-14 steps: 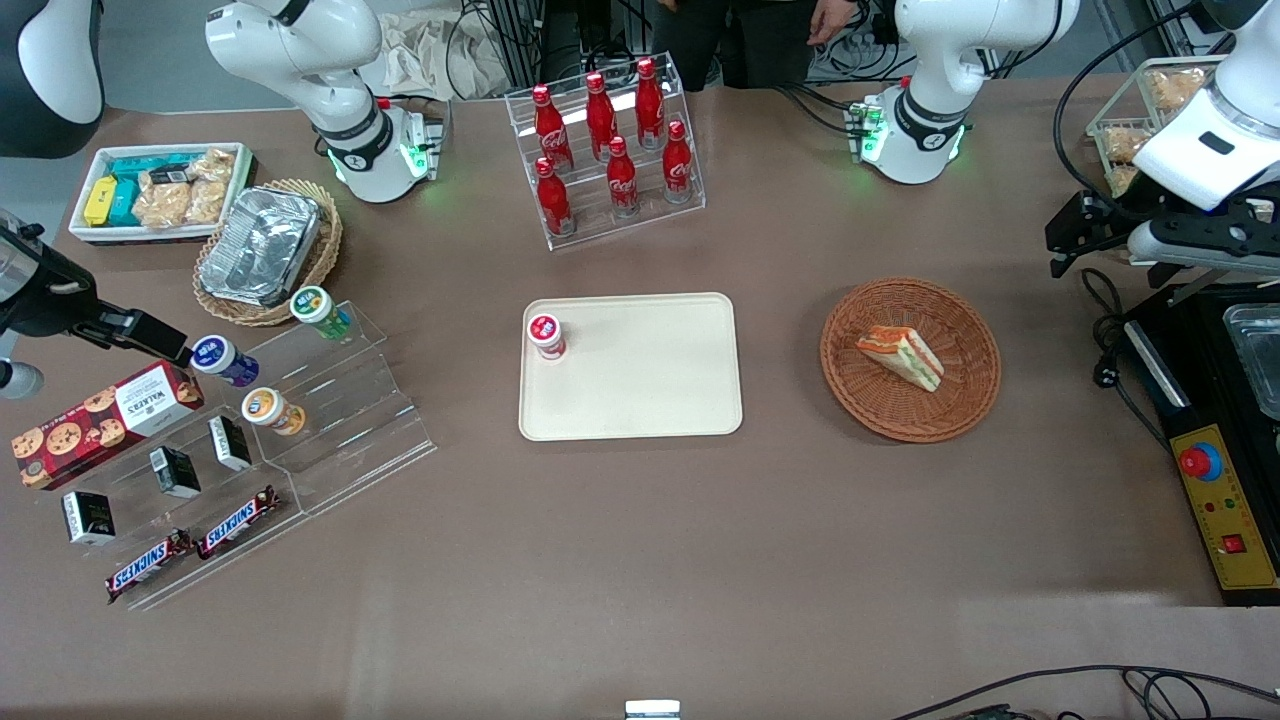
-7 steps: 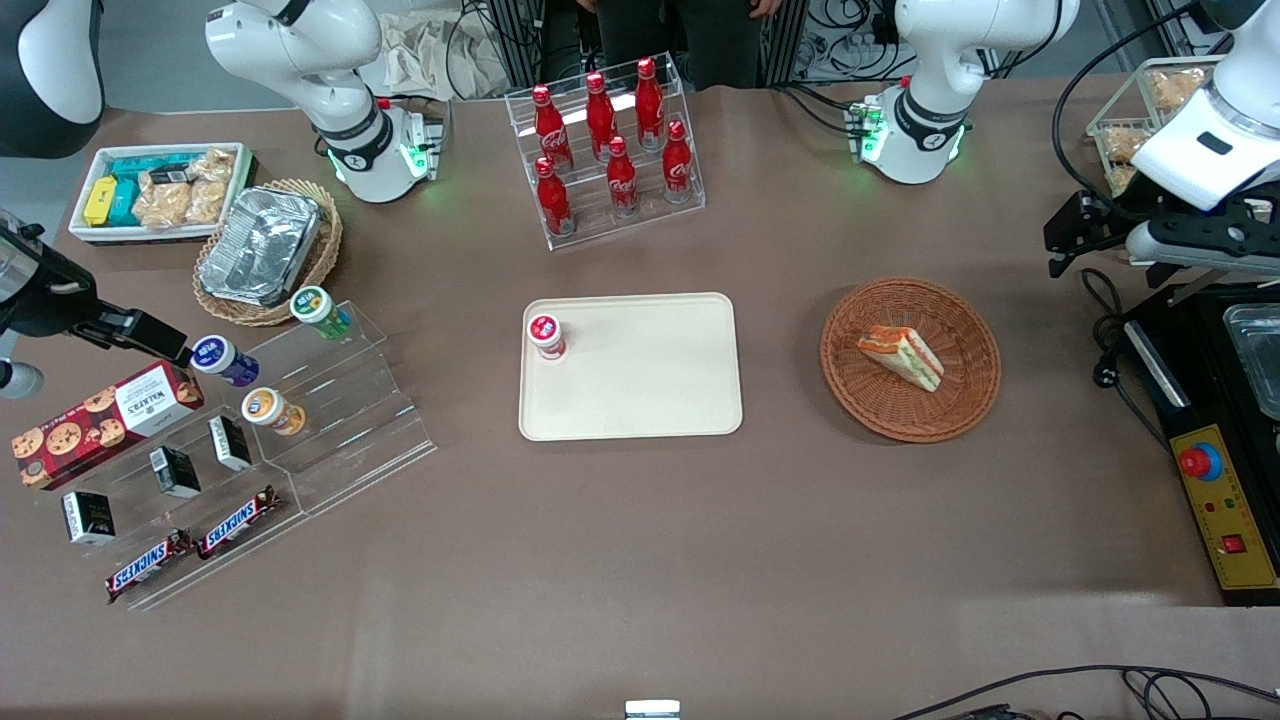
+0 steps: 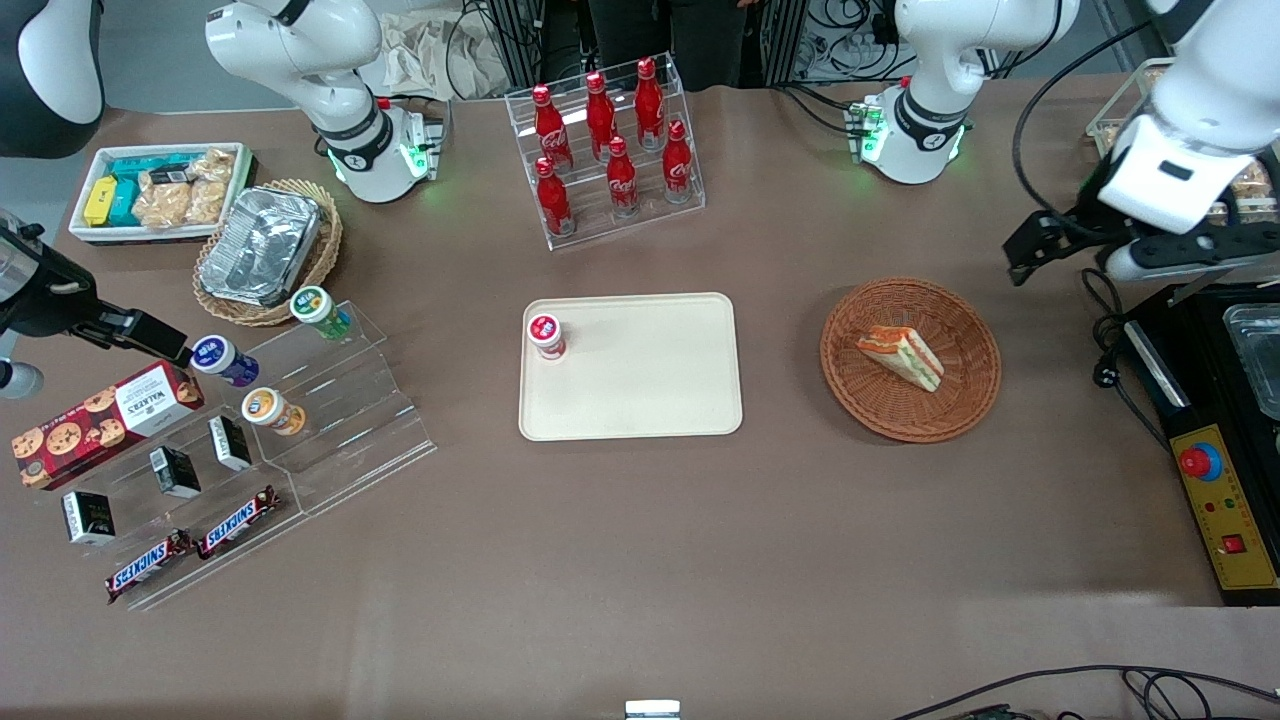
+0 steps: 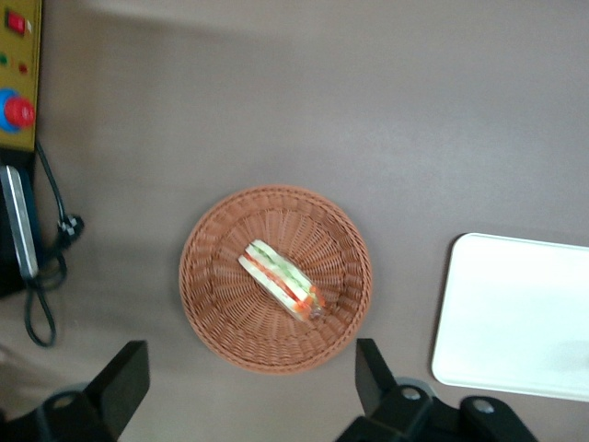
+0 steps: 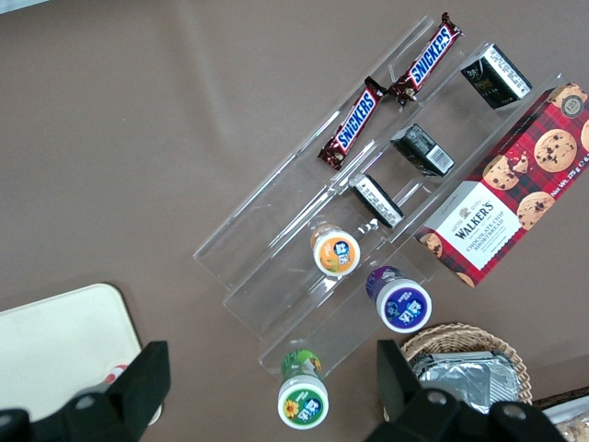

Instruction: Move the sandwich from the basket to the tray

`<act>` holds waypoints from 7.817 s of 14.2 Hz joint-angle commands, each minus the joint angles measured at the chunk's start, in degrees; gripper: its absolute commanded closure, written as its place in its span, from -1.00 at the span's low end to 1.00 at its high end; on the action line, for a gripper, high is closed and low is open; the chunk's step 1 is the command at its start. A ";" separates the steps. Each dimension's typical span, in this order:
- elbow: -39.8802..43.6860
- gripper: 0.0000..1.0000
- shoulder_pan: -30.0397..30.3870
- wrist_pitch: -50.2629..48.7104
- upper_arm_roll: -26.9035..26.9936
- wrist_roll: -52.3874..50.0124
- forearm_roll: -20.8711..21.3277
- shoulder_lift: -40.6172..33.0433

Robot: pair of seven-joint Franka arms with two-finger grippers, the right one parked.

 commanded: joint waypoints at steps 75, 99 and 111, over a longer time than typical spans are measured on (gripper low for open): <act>-5.94 1.00 -4.70 24.70 -29.77 -21.88 4.03 20.77; -11.39 -0.99 -12.53 45.64 -21.15 -32.51 17.23 36.88; -0.33 -0.99 -0.94 17.54 -21.50 -23.50 11.34 12.71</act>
